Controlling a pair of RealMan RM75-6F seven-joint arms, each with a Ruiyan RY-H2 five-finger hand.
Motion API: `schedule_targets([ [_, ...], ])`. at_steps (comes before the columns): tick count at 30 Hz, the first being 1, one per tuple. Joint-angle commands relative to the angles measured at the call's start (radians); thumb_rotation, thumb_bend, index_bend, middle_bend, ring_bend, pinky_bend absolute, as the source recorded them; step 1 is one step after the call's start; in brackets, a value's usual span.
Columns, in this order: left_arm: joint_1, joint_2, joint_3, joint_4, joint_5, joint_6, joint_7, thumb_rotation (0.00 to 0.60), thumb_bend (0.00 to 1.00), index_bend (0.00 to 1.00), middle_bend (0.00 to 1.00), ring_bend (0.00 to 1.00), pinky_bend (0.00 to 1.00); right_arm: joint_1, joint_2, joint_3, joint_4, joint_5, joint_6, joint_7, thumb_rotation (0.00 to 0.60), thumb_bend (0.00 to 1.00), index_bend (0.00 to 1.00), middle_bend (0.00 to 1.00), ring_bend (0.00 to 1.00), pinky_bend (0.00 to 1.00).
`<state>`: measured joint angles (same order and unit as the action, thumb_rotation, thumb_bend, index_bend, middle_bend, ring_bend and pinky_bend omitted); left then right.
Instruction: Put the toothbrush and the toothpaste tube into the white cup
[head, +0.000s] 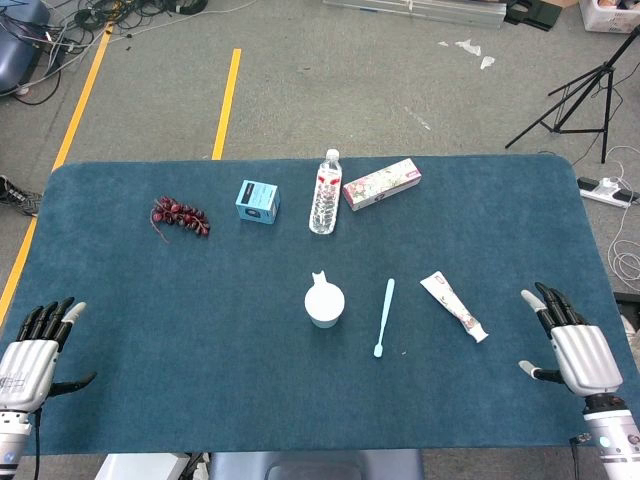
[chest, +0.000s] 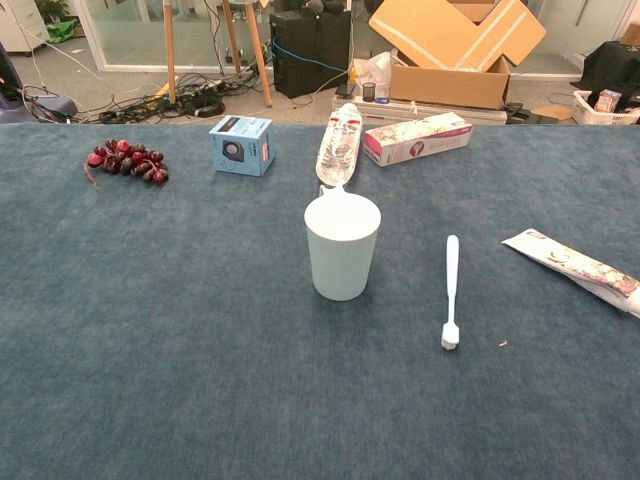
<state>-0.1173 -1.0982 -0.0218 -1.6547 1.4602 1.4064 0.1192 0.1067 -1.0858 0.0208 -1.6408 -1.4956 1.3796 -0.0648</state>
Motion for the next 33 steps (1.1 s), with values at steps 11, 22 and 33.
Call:
schedule_targets([
  [11,-0.005,-0.009,-0.001,0.017,-0.039,-0.033,-0.003,0.6,0.0,0.0,0.08,0.04,0.0,0.014,-0.009,0.019,0.017,0.022,-0.014,0.024,0.6,0.0,0.07,0.08,0.01,0.3],
  [22,-0.003,0.0,-0.003,0.008,-0.021,-0.013,-0.018,0.6,0.0,0.0,0.08,0.04,0.02,0.167,0.095,0.032,-0.061,0.002,-0.233,-0.086,0.6,0.0,0.15,0.31,0.21,0.43],
  [33,0.002,0.005,-0.006,0.012,-0.031,-0.008,-0.025,0.6,0.0,0.03,0.09,0.04,0.03,0.35,0.111,0.061,-0.106,0.042,-0.486,-0.129,0.6,0.01,0.2,0.18,0.13,0.34],
])
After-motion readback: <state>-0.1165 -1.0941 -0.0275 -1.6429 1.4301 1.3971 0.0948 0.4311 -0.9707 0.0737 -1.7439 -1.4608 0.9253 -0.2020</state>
